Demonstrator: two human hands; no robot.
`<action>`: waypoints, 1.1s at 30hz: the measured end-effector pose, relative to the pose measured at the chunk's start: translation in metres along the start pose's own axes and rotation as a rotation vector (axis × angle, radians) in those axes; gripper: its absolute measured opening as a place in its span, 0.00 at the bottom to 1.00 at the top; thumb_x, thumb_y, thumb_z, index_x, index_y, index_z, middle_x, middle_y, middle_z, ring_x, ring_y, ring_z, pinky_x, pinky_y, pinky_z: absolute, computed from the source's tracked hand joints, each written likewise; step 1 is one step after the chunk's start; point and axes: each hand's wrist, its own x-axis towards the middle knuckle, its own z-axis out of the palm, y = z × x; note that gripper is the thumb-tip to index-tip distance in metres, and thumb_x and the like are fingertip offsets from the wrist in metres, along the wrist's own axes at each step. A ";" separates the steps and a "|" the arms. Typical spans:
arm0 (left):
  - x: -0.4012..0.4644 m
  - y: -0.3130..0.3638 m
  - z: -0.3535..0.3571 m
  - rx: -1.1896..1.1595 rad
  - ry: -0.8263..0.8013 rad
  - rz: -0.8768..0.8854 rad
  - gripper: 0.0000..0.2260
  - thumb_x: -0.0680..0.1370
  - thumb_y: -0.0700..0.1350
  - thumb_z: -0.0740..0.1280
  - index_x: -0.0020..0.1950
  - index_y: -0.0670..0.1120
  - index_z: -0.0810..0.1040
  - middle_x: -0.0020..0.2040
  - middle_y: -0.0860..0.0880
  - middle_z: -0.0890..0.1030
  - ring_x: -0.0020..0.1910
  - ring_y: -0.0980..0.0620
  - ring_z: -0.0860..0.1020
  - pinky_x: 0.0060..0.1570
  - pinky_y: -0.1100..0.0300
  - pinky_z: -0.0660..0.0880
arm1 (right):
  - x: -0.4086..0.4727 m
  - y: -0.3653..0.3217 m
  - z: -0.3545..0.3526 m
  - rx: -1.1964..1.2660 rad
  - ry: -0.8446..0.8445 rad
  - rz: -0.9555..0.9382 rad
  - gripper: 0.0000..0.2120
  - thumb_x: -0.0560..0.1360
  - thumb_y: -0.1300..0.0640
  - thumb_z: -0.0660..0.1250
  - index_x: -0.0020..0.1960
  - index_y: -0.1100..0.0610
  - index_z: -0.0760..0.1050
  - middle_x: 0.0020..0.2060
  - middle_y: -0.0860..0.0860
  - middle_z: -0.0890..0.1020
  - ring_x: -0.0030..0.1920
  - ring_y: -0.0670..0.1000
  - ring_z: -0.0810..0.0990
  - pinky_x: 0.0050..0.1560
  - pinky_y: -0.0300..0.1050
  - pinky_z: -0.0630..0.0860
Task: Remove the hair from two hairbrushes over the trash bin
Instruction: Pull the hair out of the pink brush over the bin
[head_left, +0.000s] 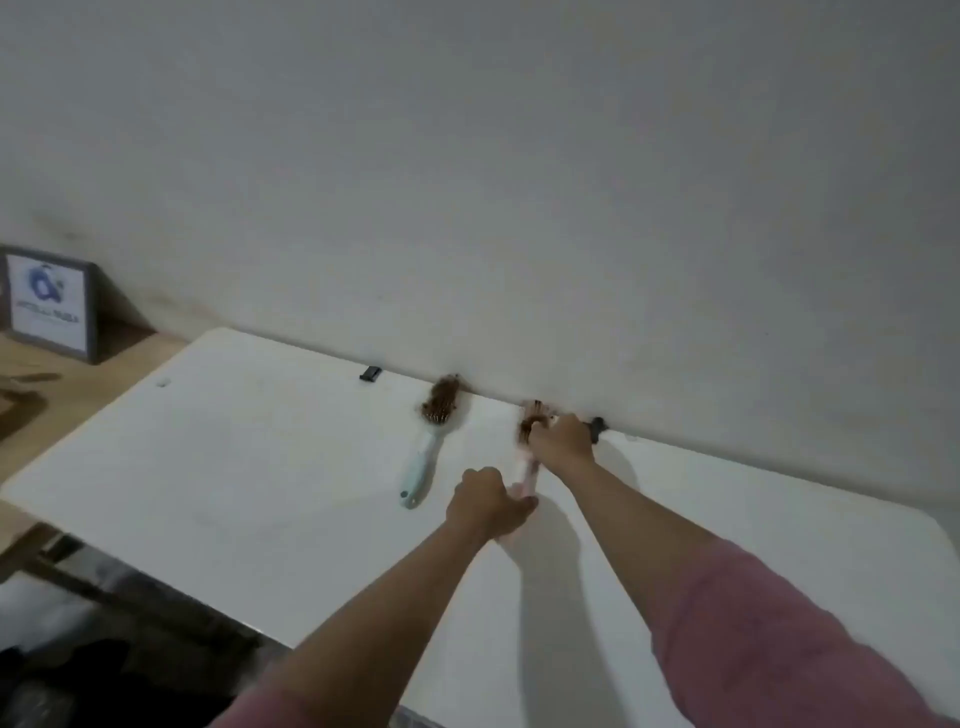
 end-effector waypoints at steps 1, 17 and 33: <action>0.000 0.001 0.002 0.009 -0.015 -0.024 0.31 0.73 0.61 0.67 0.65 0.40 0.72 0.63 0.42 0.73 0.62 0.43 0.74 0.57 0.52 0.74 | 0.005 0.000 0.004 0.040 -0.008 0.022 0.17 0.77 0.56 0.60 0.61 0.65 0.72 0.59 0.61 0.78 0.59 0.61 0.77 0.55 0.46 0.73; 0.007 -0.005 0.015 -0.225 -0.027 -0.086 0.11 0.71 0.45 0.70 0.46 0.41 0.73 0.45 0.46 0.76 0.43 0.48 0.75 0.39 0.56 0.70 | 0.026 0.002 0.031 0.250 0.013 0.192 0.11 0.70 0.60 0.64 0.51 0.62 0.75 0.47 0.57 0.80 0.50 0.59 0.79 0.50 0.47 0.77; -0.109 -0.106 -0.041 -1.127 -0.227 -0.078 0.16 0.71 0.34 0.74 0.54 0.42 0.73 0.49 0.42 0.85 0.41 0.48 0.83 0.41 0.56 0.81 | -0.086 -0.039 0.089 0.668 -0.416 0.052 0.03 0.73 0.65 0.70 0.45 0.65 0.77 0.41 0.57 0.81 0.43 0.53 0.80 0.55 0.53 0.79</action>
